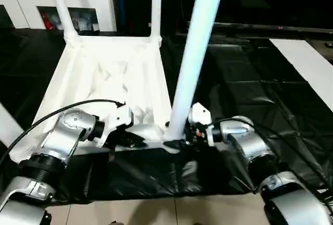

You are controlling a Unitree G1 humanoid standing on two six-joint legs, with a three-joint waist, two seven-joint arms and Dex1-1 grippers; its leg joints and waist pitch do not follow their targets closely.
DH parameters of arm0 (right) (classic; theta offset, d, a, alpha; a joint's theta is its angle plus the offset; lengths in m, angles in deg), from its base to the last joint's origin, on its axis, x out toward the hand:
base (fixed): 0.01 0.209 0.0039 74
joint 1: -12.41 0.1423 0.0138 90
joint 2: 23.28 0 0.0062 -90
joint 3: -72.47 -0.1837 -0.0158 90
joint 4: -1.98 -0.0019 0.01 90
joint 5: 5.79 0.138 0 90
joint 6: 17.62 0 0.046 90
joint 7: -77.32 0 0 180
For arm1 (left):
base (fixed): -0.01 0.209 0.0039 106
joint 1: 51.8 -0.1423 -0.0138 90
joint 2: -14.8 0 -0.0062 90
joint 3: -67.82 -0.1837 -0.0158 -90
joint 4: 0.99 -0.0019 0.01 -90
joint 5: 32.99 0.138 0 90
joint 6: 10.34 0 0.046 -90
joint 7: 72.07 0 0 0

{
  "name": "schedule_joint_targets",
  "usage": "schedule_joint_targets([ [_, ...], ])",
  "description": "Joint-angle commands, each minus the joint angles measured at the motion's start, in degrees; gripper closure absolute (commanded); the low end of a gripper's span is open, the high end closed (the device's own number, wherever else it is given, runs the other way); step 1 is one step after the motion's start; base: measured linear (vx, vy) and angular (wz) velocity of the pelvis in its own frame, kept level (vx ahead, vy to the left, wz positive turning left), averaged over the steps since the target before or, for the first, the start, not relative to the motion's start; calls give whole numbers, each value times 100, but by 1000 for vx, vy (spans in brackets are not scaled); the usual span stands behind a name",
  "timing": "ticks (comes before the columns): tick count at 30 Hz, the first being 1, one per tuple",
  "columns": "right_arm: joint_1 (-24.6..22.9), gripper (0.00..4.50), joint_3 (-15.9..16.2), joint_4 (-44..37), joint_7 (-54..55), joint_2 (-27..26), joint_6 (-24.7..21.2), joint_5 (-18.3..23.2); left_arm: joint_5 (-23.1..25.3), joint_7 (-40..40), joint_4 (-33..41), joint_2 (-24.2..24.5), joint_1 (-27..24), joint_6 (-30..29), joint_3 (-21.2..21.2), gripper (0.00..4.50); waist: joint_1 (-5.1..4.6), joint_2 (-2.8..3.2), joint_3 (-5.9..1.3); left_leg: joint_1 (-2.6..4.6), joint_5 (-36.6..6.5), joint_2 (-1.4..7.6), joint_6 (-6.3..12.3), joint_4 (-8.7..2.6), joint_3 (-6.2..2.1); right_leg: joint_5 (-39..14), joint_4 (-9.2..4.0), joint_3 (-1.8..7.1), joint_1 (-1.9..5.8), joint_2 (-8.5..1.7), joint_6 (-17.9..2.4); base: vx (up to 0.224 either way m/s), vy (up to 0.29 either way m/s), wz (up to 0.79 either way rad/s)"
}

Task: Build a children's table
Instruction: Rotate leg to tighten

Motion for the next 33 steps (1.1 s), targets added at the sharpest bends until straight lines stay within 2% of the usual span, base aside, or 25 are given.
schedule_joint_targets([
  [1, -77, 178, -234, 19, 1376, -479, -171, -56, 218, 829, -77, -468, 145, -307, -72, 450, -2, 137, -296, -14, -1523, 58, -28, -449, 6, -2217, -543, 331, 249, -317, -965, 0, 0, 0],
  [3, -93, 179, -333, 64, 1855, -659, -245, -50, 266, 1086, -46, -619, 165, -399, -62, 450, -38, 104, -293, -28, -1595, 50, -114, -465, -19, -2471, -563, 307, 260, -319, -843, 0, 0, 0],
  [4, -84, 179, -426, 159, 2545, -950, -288, -82, 322, 1406, 48, -880, 180, -567, -78, 450, -37, 203, -302, -25, -1588, 42, -153, -465, -29, -2483, -562, 308, 264, -328, -821, 0, 0, 0],
  [6, -89, 180, -447, 180, 3000, -1291, -347, -94, 333, 1670, 245, -1179, 169, -806, -114, 450, -96, 149, -312, -28, -1636, 35, -123, -452, -17, -2416, -588, 308, 245, -313, -807, 0, 0, 0],
  [8, -96, 180, -443, 158, 3163, -1442, -405, -110, 346, 1829, 300, -1314, 175, -897, -124, 450, -108, 180, -314, -35, -1619, 22, -42, -437, -6, -2310, -588, 313, 238, -301, -849, 0, 0, 0],
  [10, -118, 180, -428, 97, 3246, -1609, -477, -102, 370, 1953, 308, -1454, 193, -923, -167, 450, -111, 171, -320, -50, -1560, 21, 29, -441, -1, -2139, -577, 311, 244, -286, -880, 0, 0, 0],
  [13, -169, 180, -362, -48, 3165, -1649, -306, -129, 320, 2015, 169, -1587, 256, -854, -185, 450, -114, 170, -320, -60, -1550, 22, 77, -441, 5, -2035, -574, 311, 247, -282, -894, 0, 0, 0],
  [14, -178, 124, -359, -73, 3156, -1600, -219, -169, 331, 2003, 102, -1578, 275, -821, -190, 450, -122, 172, -315, -67, -1580, 21, 85, -447, 4, -2052, -575, 309, 248, -278, -898, 0, 0, 0],
  [16, -178, 110, -475, -137, 2885, -1418, -211, -36, 324, 1908, 48, -1489, 272, -740, -168, 450, -126, 177, -314, -58, -1616, 17, 103, -445, 5, -2106, -587, 308, 245, -279, -884, 0, 0, 0],
  [17, -178, 110, -530, -205, 2697, -1232, -232, 27, 346, 1821, 59, -1413, 242, -688, -138, 450, -134, 158, -314, -63, -1650, 25, 131, -447, 3, -2173, -596, 310, 248, -289, -869, 0, 0, 0],
  [19, -178, 93, -517, -232, 2575, -1119, -228, 25, 346, 1753, 74, -1367, 224, -650, -134, 450, -127, 153, -319, -67, -1588, 22, 160, -440, 8, -2145, -592, 310, 256, -289, -877, 0, 0, 0],
  [20, -185, 81, -449, -284, 2233, -861, -177, -5, 347, 1617, 115, -1249, 179, -544, -136, 450, -118, 146, -319, -79, -1501, 27, 199, -437, 9, -2066, -580, 312, 266, -291, -906, 0, 0, 0],
  [21, -185, 73, -423, -313, 1966, -696, -186, 9, 327, 1520, 144, -1172, 151, -571, -124, 450, -94, 104, -327, -74, -1399, 32, 261, -423, 21, -1957, -565, 317, 265, -296, -939, 0, 0, 0],
  [23, -181, 73, -363, -354, 1494, -449, -176, 55, 245, 1261, 196, -1036, 104, -466, -113, 450, -96, 61, -334, -109, -1162, 40, 339, -415, 33, -1665, -530, 324, 288, -297, -1009, 0, 0, 0],
  [24, -181, 73, -363, -354, 1494, -449, -176, 55, 245, 1261, 196, -1036, 104, -466, -113, 450, -78, 80, -346, -113, -1031, 34, 370, -405, 32, -1518, -504, 324, 302, -301, -1045, 0, 0, 0],
  [25, -162, 73, -270, -342, 1036, -245, -155, 69, 146, 1048, 230, -918, 74, -425, -72, 450, -83, 50, -350, -120, -919, 38, 409, -397, 38, -1343, -480, 326, 307, -301, -1107, 0, 0, 0],
  [27, -142, 73, -210, -304, 777, -138, -145, 43, 97, 852, 234, -826, 51, -244, -74, 450, -72, 54, -357, -117, -808, 33, 475, -384, 43, -1146, -455, 325, 311, -300, -1197, 0, 0, 0],
  [29, -62, 73, -40, -252, 84, 131, -98, -19, -43, 301, 295, -553, -24, -48, -84, 450, -79, 67, -365, -113, -742, 35, 537, -374, 49, -958, -429, 321, 318, -291, -1292, 0, 0, 0],
  [33, 60, 73, 32, -227, -548, 278, -98, 46, -210, -284, 273, -338, -66, 71, -90, 450, -61, 80, -371, -107, -587, 58, 614, -371, 59, -620, -380, 324, 327, -294, -1464, 0, 0, 0],
])
